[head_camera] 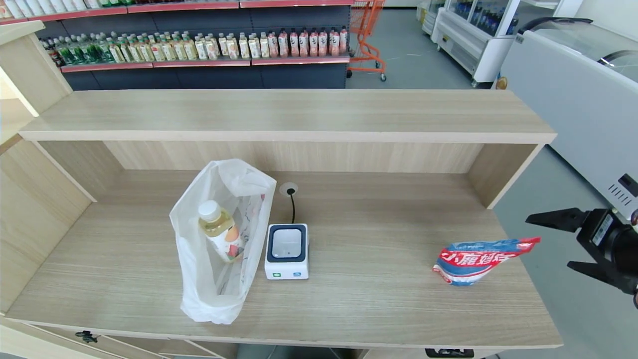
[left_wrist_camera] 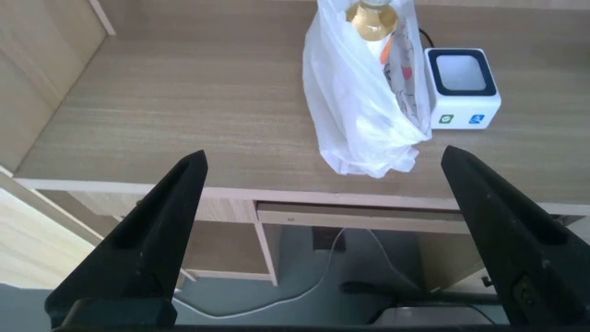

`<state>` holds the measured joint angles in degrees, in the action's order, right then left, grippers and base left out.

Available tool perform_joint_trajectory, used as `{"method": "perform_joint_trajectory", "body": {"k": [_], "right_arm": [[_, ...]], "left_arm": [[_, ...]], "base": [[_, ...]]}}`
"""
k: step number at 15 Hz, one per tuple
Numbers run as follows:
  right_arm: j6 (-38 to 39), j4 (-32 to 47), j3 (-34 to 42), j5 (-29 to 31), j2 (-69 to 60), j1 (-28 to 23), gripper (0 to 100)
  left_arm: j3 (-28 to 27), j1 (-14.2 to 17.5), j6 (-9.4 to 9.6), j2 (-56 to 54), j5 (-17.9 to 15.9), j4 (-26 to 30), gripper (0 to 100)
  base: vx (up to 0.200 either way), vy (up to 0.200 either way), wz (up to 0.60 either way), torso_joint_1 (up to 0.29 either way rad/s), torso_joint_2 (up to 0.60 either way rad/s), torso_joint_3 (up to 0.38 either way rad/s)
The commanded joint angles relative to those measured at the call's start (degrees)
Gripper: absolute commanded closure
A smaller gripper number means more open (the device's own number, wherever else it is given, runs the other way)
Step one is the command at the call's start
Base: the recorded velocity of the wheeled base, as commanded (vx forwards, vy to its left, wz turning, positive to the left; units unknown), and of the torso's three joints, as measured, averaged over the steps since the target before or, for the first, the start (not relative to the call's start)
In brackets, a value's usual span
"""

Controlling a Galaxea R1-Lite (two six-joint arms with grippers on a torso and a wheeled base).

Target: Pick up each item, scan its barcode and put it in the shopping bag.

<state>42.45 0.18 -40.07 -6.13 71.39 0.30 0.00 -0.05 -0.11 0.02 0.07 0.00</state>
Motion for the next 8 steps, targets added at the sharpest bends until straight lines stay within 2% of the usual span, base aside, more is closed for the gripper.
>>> {"method": "perform_joint_trajectory", "body": {"k": [1, 3, 5, 8], "right_arm": [[5.36, 4.3, -4.14, -0.02, 1.47, 0.75, 0], [9.5, 4.91, -4.67, 0.95, 3.23, 1.28, 0], [13.36, 4.74, -4.58, 6.13, 7.01, 4.09, 0], [14.07, 2.81, -5.54, 12.37, 14.74, 6.64, 0]], "left_arm": [[0.0, -0.04, -0.07, -0.02, 0.01, 0.0, 0], [0.0, -0.04, -0.07, -0.02, 0.01, 0.0, 0], [0.0, -0.04, -0.07, -0.02, 0.01, 0.0, 0], [0.0, 0.05, -0.07, -0.02, 0.01, 0.0, 0]], "base": [[0.0, 0.0, 0.0, 0.0, 0.0, 0.0], [0.0, 0.0, 0.0, 0.0, 0.0, 0.0], [0.0, 0.0, 0.0, 0.0, 0.0, 0.0], [0.0, 0.0, 0.0, 0.0, 0.0, 0.0]]}}
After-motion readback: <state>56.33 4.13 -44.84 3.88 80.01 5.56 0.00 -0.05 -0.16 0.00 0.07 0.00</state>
